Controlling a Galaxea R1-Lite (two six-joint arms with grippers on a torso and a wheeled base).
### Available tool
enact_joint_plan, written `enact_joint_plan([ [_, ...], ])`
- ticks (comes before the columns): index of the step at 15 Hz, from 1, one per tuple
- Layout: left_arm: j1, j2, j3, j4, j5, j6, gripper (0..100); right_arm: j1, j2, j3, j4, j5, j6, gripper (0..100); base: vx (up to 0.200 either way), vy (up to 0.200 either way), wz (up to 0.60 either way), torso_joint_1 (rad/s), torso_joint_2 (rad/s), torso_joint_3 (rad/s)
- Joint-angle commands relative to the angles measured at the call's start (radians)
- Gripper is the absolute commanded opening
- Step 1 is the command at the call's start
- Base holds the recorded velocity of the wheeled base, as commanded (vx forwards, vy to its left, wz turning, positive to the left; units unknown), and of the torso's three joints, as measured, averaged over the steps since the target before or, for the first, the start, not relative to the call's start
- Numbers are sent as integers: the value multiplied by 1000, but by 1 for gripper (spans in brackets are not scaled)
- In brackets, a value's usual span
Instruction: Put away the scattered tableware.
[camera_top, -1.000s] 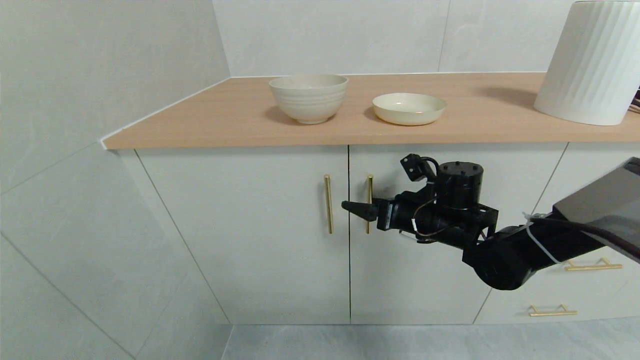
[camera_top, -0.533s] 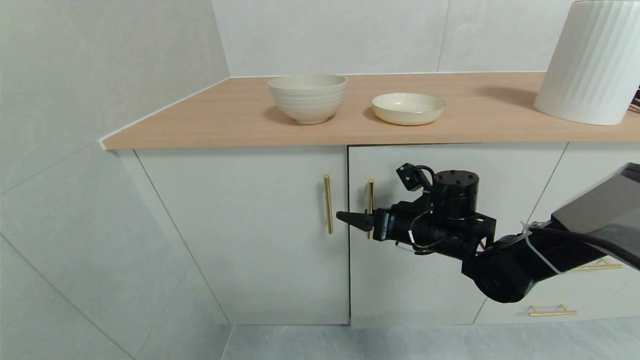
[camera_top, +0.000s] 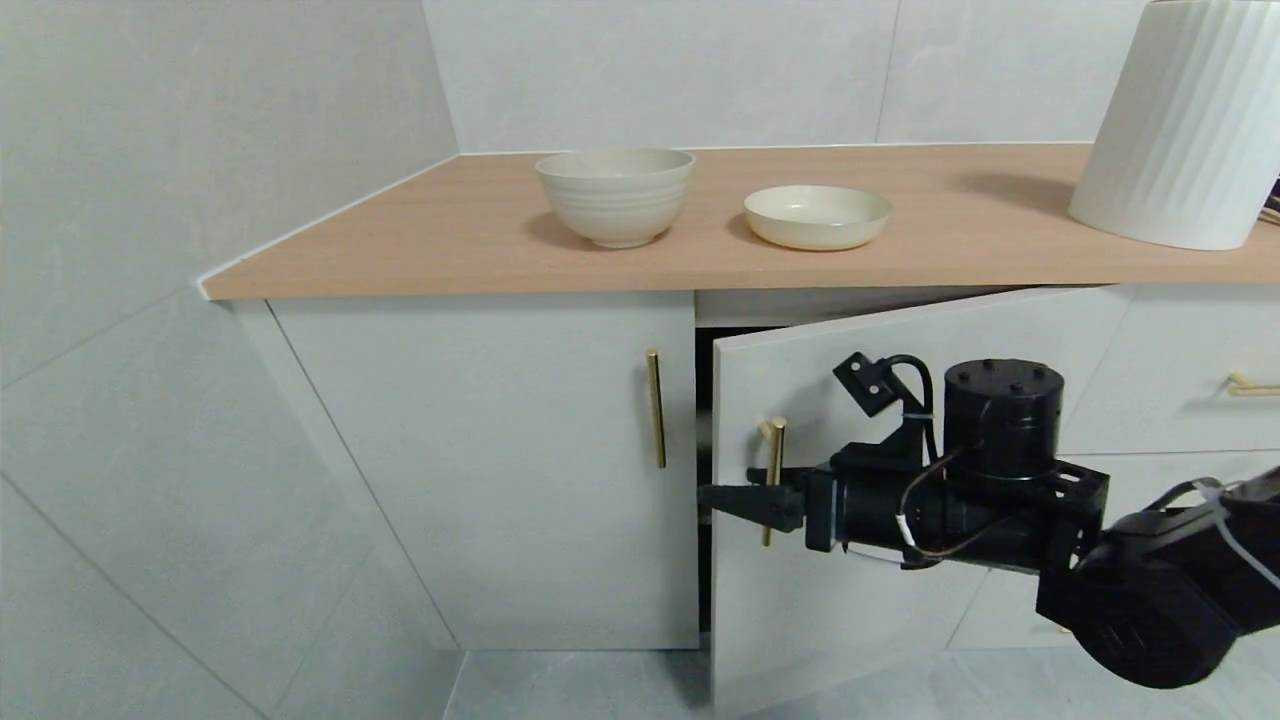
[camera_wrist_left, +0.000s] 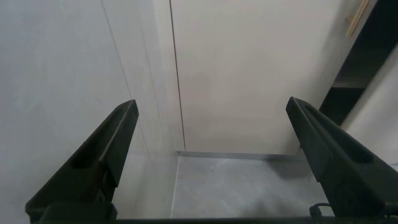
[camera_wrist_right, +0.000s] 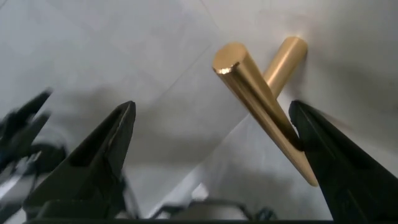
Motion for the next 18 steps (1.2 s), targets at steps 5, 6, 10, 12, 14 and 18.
enact_joint_plan([
  [5,0,0,0,0,0,0,100,24,-185,259,-80,98,-27,100,0,0,0,0,0,0],
  [6,0,0,0,0,0,0,100,35,-208,284,-80,112,-24,100,0,0,0,0,0,0],
  [10,0,0,0,0,0,3,100,87,-263,348,-80,147,-25,100,0,0,0,0,0,0],
  [12,0,0,0,0,-1,18,100,88,-266,373,-80,147,-27,100,0,0,0,0,0,0],
  [14,0,0,0,1,-1,33,100,88,-265,382,-80,149,-27,100,0,0,0,0,0,0],
  [18,-10,44,-147,9,-103,64,100,88,-269,402,-81,149,-28,100,0,0,0,0,0,0],
])
